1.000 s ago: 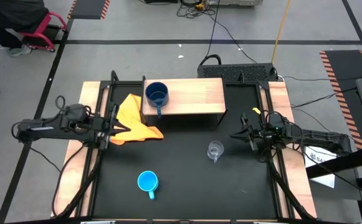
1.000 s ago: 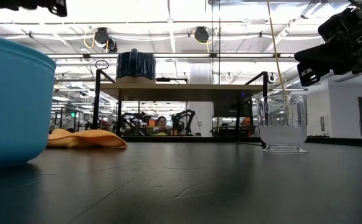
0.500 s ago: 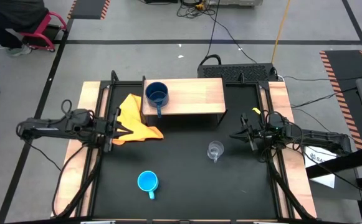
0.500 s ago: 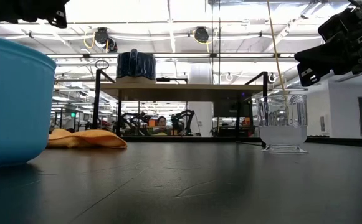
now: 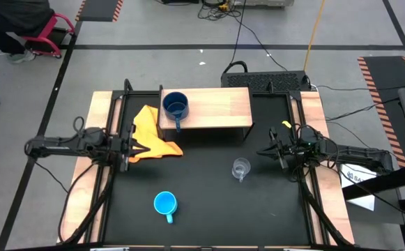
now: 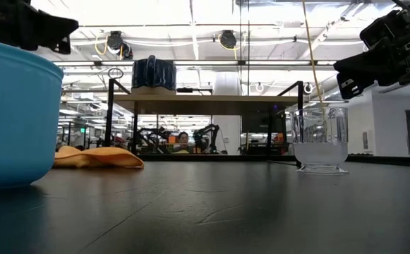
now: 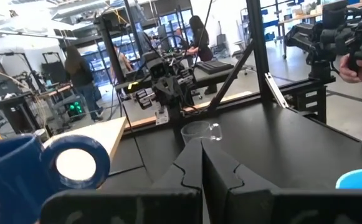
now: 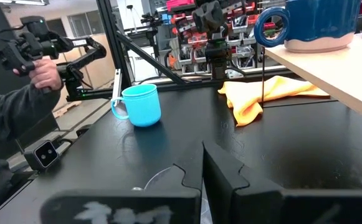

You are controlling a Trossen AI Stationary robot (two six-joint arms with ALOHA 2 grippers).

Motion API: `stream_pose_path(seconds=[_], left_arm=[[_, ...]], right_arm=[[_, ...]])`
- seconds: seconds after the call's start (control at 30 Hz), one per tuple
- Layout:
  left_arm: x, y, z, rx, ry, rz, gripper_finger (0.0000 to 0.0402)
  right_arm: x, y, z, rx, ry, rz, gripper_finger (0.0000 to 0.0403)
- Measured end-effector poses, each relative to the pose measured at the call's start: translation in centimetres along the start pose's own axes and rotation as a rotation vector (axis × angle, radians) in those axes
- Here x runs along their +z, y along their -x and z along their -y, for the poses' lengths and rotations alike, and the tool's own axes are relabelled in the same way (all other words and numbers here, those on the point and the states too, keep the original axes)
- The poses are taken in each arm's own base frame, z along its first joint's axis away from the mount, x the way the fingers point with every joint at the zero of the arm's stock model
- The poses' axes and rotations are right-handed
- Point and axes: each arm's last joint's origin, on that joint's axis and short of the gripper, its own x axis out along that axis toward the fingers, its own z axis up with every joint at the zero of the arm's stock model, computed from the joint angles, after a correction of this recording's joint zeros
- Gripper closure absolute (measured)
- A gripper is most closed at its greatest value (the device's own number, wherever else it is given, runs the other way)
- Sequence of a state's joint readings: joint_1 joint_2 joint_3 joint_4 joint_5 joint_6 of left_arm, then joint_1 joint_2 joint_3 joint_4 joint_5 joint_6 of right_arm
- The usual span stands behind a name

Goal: Stack small to large cups/mugs on shelf
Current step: Put the blue mug on the shelf

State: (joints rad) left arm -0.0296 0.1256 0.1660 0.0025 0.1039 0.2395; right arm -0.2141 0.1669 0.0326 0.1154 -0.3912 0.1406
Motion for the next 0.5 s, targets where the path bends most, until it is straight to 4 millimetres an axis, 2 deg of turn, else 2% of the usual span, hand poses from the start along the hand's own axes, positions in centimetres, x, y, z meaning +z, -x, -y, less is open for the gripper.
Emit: stream_pose_path(seconds=[0.5], left_arm=[[-2.8, 0.0, 0.7, -0.018, 0.047, -0.060, 0.0402]], right_arm=[[0.0, 0.0, 0.0, 0.000, 0.003, 0.000, 0.0403]])
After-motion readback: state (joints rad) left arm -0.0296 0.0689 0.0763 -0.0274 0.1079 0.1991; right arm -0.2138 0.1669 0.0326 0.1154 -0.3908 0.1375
